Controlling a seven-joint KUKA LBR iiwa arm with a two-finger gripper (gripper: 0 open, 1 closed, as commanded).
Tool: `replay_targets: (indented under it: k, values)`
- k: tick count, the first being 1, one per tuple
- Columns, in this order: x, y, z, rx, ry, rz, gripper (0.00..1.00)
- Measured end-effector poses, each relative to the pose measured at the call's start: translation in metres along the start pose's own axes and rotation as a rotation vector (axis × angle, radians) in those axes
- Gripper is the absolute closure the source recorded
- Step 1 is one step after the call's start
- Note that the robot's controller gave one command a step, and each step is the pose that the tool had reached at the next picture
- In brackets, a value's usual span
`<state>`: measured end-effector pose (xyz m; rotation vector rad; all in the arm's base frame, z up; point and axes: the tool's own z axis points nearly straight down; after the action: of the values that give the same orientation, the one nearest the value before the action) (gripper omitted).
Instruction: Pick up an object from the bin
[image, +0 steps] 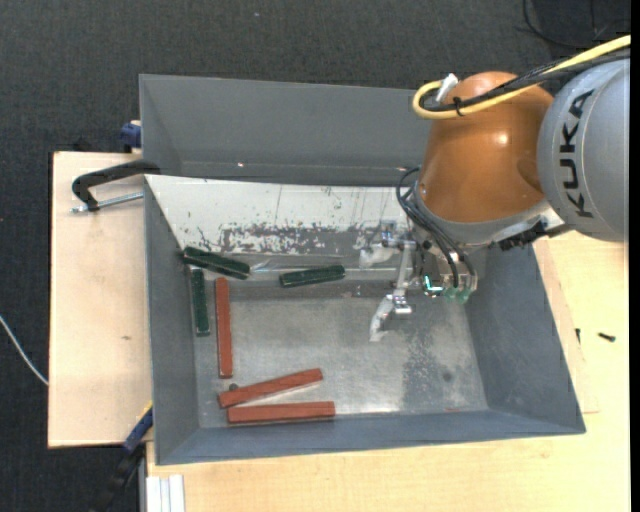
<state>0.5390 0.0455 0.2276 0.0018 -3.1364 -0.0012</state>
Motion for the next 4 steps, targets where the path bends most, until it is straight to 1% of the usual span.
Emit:
replay_targets:
  k: [1, 2, 3, 4]
  values:
    - [-0.001, 0.000, -0.003, 0.000, -0.006, 0.001, 0.00]
    - [0.006, 0.025, 0.054, 0.000, -0.010, -0.066, 0.00]
    - [0.006, 0.033, 0.068, 0.001, -0.007, -0.076, 0.00]
    - [0.007, 0.039, 0.070, -0.005, -0.009, -0.175, 0.00]
